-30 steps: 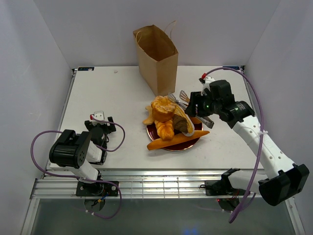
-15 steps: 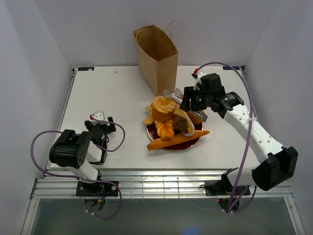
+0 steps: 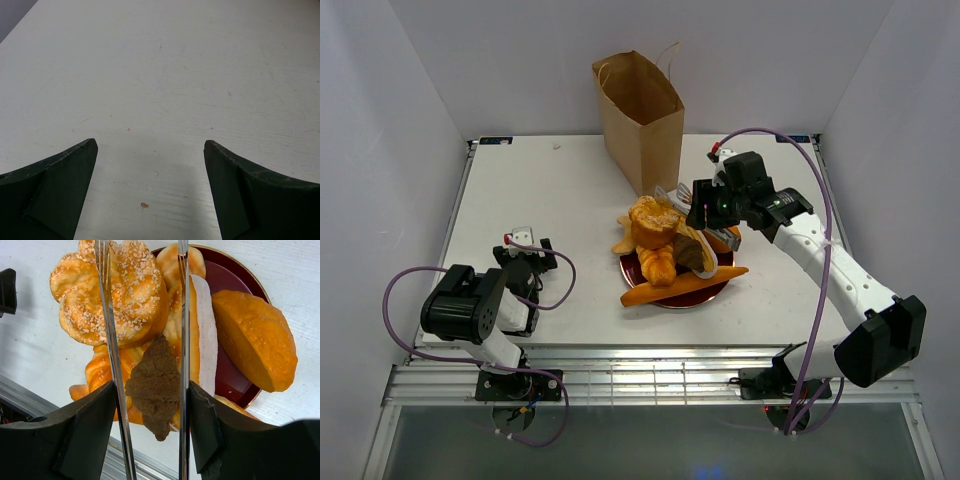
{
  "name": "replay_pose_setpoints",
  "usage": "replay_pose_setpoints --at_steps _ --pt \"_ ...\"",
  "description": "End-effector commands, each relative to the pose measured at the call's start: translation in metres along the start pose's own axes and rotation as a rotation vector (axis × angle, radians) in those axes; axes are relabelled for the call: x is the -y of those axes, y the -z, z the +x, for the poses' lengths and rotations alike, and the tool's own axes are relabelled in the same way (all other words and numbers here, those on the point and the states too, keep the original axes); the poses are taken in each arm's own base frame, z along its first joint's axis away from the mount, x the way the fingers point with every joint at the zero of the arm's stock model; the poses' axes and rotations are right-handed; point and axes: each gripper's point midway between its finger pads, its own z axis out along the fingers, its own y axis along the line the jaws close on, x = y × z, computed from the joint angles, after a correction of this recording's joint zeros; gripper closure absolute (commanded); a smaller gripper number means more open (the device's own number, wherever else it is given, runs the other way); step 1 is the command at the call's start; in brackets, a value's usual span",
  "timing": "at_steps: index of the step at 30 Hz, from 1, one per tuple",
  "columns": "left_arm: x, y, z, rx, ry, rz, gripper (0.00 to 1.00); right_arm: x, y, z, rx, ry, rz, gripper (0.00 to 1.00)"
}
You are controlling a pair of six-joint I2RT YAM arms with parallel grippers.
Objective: Place the fake bread into the paper bag
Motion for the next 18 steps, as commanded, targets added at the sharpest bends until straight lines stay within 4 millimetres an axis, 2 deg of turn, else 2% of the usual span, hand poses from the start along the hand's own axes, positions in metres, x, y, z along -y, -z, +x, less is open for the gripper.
replay_pose_setpoints --at_steps 1,13,16,18 --pt "0.003 -0.005 -0.034 0.123 0.051 0.012 0.02 -0.006 0.004 -0.011 0.023 0.002 -0.009 0.38" --pt "0.004 -0.005 -0.034 0.123 0.051 0.014 0.02 0.001 0.001 0.007 -0.046 0.018 0.011 0.39" --pt "0.004 -0.005 -0.034 0.123 0.051 0.014 0.02 -0.003 0.001 0.007 -0.050 0.018 -0.011 0.44" --pt "0.004 -0.005 -0.034 0.124 0.051 0.014 0.02 -0.006 0.001 0.007 -0.050 0.019 -0.025 0.53"
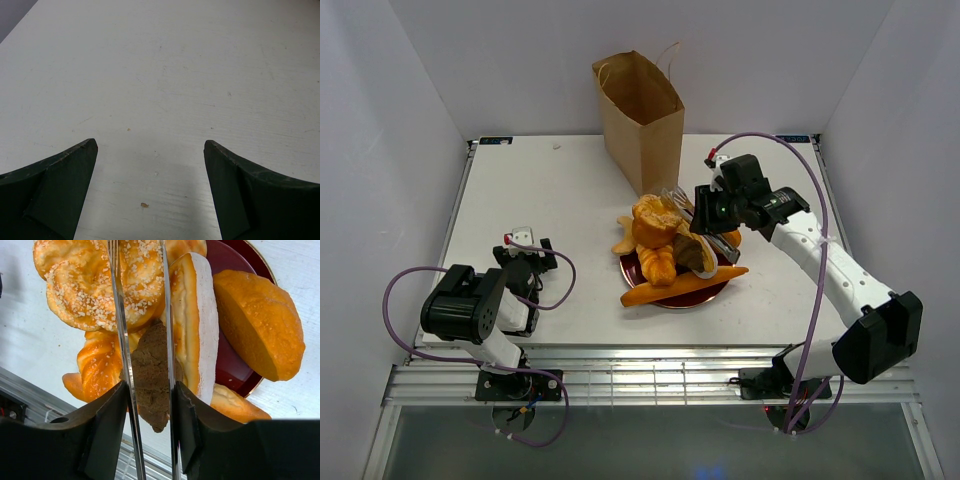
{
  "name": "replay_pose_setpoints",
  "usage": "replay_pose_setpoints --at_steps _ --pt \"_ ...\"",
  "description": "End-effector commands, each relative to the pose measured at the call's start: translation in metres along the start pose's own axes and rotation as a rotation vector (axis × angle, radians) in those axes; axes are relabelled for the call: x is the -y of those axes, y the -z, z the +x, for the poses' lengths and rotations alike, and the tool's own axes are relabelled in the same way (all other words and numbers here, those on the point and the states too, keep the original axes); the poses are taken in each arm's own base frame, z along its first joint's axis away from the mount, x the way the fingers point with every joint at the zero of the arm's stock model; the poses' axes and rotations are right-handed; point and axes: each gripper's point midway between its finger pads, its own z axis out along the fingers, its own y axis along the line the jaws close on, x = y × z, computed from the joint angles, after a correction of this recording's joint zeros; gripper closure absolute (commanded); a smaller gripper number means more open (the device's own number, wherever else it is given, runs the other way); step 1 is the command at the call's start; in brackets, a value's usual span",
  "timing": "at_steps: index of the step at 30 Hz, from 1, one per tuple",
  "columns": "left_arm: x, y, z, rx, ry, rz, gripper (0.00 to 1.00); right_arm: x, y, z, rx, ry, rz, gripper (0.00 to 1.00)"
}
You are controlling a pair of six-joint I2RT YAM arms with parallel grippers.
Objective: Place the fake bread into the paper bag
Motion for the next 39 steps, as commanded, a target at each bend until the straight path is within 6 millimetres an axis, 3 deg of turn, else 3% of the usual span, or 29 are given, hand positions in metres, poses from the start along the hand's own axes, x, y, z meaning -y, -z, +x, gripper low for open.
replay_pose_setpoints --at_steps 1,6,12,15,27,32,36,39 --pt "0.004 -0.005 -0.035 0.125 0.051 0.014 0.02 -0.010 0.003 -0.011 0.024 0.019 -0.041 0.55" --pt "0.003 -0.005 -0.034 0.125 0.051 0.012 0.02 -0.015 0.009 -0.015 0.035 0.023 -0.057 0.64" --pt "0.003 -0.005 -0.034 0.123 0.051 0.012 0.02 -0.018 0.016 -0.022 0.056 0.032 -0.062 0.88" --pt "0.004 -0.005 -0.034 0.123 0.051 0.014 0.02 -0.020 0.020 -0.026 0.066 0.033 -0.070 0.92" --pt "0.004 -0.005 -0.034 0.123 0.051 0.014 0.02 -0.027 0.045 -0.047 0.145 0.057 -0.080 0.92" --pt "0.004 -0.005 -0.034 0.123 0.051 0.014 0.02 -0.026 0.045 -0.045 0.141 0.062 -0.078 0.92" --pt "0.003 -0.005 -0.034 0.123 0.051 0.012 0.02 -0.022 0.044 -0.037 0.113 0.046 -0.060 0.65" --pt "0.004 -0.005 -0.034 0.123 0.051 0.014 0.02 -0.016 0.045 -0.031 0.107 0.026 -0.031 0.58"
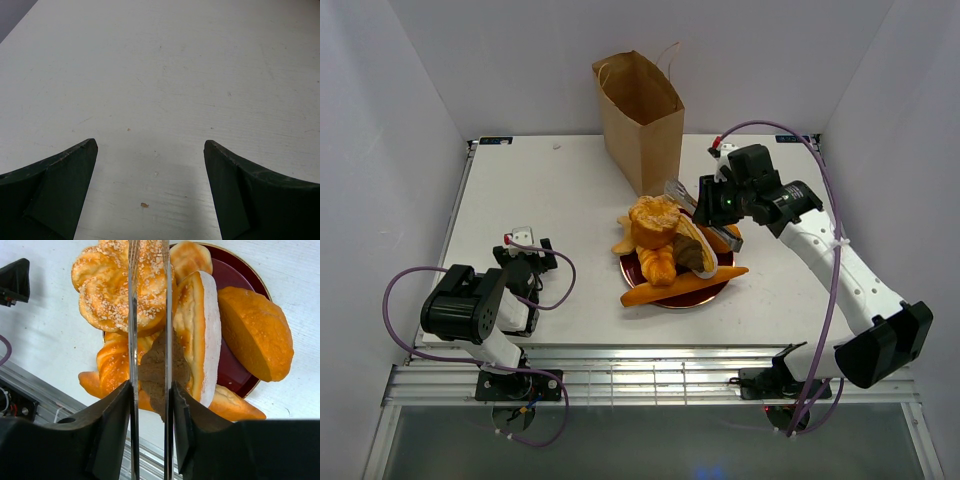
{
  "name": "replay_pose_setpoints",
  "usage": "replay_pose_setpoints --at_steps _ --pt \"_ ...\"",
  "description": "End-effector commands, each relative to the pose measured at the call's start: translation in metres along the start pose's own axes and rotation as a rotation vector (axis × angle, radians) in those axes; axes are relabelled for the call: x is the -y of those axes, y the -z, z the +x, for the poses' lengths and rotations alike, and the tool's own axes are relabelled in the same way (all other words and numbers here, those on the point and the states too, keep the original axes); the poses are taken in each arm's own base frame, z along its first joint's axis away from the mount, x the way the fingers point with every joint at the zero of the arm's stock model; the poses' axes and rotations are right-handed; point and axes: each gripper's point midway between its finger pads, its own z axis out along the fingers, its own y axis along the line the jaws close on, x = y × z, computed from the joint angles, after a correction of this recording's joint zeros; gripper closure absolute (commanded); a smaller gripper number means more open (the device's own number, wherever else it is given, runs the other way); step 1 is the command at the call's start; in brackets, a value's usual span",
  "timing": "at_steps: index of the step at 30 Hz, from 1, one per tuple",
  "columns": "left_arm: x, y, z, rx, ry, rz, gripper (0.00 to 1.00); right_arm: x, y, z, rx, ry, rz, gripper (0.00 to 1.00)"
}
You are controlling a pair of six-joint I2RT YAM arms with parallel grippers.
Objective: Place the fake bread into the paper bag
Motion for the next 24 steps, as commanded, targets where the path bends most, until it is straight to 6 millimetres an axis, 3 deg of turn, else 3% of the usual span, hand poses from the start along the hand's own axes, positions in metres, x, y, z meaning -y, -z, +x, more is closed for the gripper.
replay_pose_setpoints --at_steps 1,9,14,24 --pt "0.004 -0.005 -0.034 0.125 0.051 0.014 0.02 -0.001 0.016 -0.007 0.049 -0.005 0.018 0.57" --pt "0.003 -0.005 -0.035 0.125 0.051 0.012 0.02 -0.002 0.008 0.006 0.019 -0.021 -0.004 0.46" --pt "0.004 -0.005 -0.034 0.125 0.051 0.014 0.02 -0.008 0.003 0.011 0.001 -0.047 -0.043 0.43" --pt "0.004 -0.005 -0.034 0.125 0.051 0.014 0.02 -0.003 -0.007 0.023 -0.040 -0.065 -0.023 0.40"
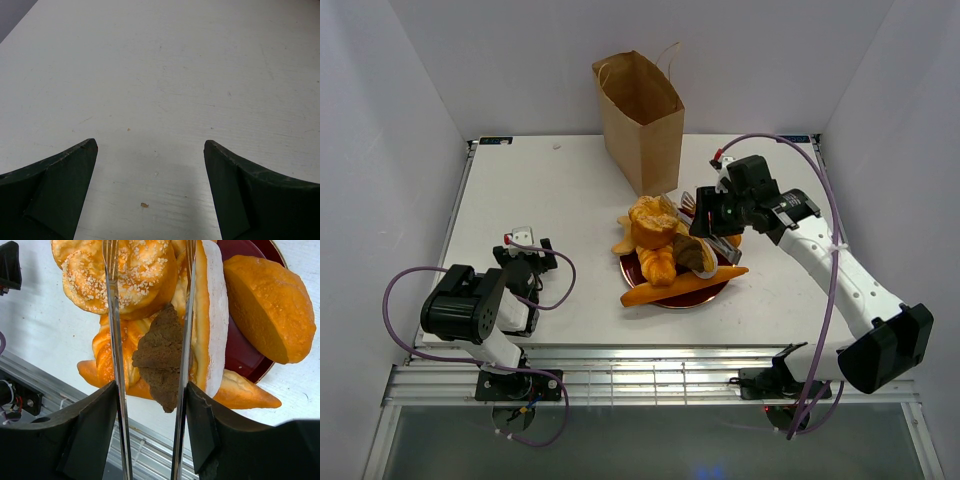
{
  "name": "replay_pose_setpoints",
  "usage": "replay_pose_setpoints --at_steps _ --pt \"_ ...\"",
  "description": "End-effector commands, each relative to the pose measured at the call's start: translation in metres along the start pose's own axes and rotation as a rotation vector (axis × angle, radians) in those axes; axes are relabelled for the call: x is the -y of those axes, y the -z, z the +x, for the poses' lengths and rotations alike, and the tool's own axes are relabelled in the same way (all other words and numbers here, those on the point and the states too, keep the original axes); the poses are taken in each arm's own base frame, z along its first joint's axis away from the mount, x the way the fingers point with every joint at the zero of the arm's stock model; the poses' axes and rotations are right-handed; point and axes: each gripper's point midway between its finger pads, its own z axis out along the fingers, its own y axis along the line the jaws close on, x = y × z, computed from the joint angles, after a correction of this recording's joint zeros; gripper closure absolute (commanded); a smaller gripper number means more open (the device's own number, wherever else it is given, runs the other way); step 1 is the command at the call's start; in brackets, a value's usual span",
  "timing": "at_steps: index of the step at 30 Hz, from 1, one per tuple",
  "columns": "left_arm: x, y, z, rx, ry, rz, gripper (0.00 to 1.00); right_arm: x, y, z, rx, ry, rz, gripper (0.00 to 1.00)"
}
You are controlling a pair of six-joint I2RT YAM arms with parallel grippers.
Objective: Place the fake bread into the paper bag
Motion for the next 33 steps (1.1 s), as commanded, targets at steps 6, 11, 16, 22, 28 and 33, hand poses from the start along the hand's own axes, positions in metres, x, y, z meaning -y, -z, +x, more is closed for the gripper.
replay_pose_setpoints --at_steps 6,11,16,22,28,33 --pt "0.004 -0.005 -0.034 0.123 0.051 0.014 0.02 -0.021 -0.005 -0.010 -0.010 -0.006 -0.100 0.47" --pt "0.003 -0.005 -0.034 0.123 0.051 0.012 0.02 -0.032 -0.009 -0.010 -0.044 -0.008 -0.163 0.55" --pt "0.003 -0.005 -0.034 0.123 0.051 0.012 0.02 -0.034 -0.008 -0.010 -0.060 -0.009 -0.190 0.66" --pt "0.004 -0.005 -0.034 0.125 0.051 0.014 0.02 -0.033 0.004 -0.019 -0.031 0.005 -0.179 0.83" --pt "0.004 -0.004 -0.033 0.122 0.050 0.014 0.02 -0.034 0.020 -0.040 0.034 0.009 -0.167 0.92" --pt "0.004 -0.005 -0.034 0.123 0.051 0.014 0.02 -0.042 0.035 -0.059 0.086 0.025 -0.183 0.92"
